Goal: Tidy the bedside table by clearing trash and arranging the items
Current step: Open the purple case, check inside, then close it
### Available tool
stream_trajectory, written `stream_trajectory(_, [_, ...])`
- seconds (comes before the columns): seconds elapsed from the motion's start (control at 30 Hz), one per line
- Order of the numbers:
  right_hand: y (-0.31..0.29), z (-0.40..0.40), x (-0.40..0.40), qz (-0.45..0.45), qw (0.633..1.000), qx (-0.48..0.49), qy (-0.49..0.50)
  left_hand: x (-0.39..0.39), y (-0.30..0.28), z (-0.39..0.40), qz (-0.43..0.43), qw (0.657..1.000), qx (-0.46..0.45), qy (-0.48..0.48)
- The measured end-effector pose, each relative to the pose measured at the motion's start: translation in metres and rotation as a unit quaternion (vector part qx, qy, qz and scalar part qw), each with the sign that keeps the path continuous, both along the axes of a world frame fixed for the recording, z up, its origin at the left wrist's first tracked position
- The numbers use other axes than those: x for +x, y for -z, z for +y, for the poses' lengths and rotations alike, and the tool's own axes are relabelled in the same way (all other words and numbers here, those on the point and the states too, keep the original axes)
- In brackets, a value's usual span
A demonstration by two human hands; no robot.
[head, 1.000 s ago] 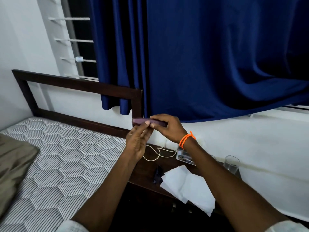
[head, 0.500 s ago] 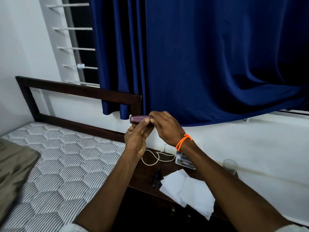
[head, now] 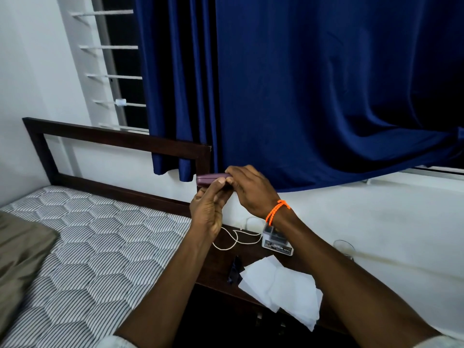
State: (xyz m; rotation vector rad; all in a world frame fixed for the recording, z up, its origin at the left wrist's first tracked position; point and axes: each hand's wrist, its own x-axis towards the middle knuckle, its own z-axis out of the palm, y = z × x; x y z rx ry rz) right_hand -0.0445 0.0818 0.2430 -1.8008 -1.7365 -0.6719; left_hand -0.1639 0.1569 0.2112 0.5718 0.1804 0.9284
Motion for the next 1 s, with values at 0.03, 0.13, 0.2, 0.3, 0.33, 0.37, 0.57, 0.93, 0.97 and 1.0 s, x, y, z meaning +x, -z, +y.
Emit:
stream_trajectory(0.03, [0.000, -0.001, 0.000, -0.002, 1.000, -0.001, 0.000, 0.000, 0.000, 0.000, 0.000, 1.000, -0.001, 0.000])
stream_trajectory(0.13, [0.000, 0.000, 0.000, -0.008, 1.000, -0.004, 0.006, 0.001, 0.000, -0.001, 0.003, 1.000, -0.005, -0.003])
stream_trajectory(0.2, [-0.001, 0.000, 0.000, -0.015, 1.000, 0.001, 0.009, 0.001, -0.001, -0.001, 0.001, 1.000, -0.010, -0.005])
stream_trajectory(0.3, [-0.003, 0.001, 0.000, -0.024, 1.000, 0.012, 0.013, 0.001, -0.004, 0.000, -0.001, 1.000, -0.011, -0.003])
stream_trajectory(0.33, [-0.004, 0.001, -0.001, -0.027, 0.999, 0.014, 0.016, 0.001, -0.004, 0.001, 0.001, 1.000, -0.008, -0.004])
stream_trajectory(0.37, [-0.005, 0.001, -0.001, -0.030, 0.999, 0.015, 0.019, 0.002, -0.005, 0.001, 0.002, 1.000, -0.005, -0.005])
stream_trajectory(0.57, [-0.013, 0.000, 0.002, -0.001, 0.998, 0.048, 0.040, 0.004, -0.007, -0.003, 0.027, 0.999, 0.020, -0.005])
stream_trajectory(0.93, [-0.024, -0.007, 0.005, 0.385, 0.916, 0.105, -0.045, 0.002, -0.005, -0.006, -0.014, 0.998, 0.045, 0.040])
stream_trajectory(0.97, [-0.024, -0.008, 0.002, 0.455, 0.882, 0.107, -0.066, 0.000, -0.005, -0.006, -0.006, 0.998, 0.052, 0.041])
stream_trajectory(1.0, [-0.024, -0.009, 0.001, 0.505, 0.853, 0.110, -0.079, -0.001, -0.003, -0.005, 0.001, 0.997, 0.058, 0.042])
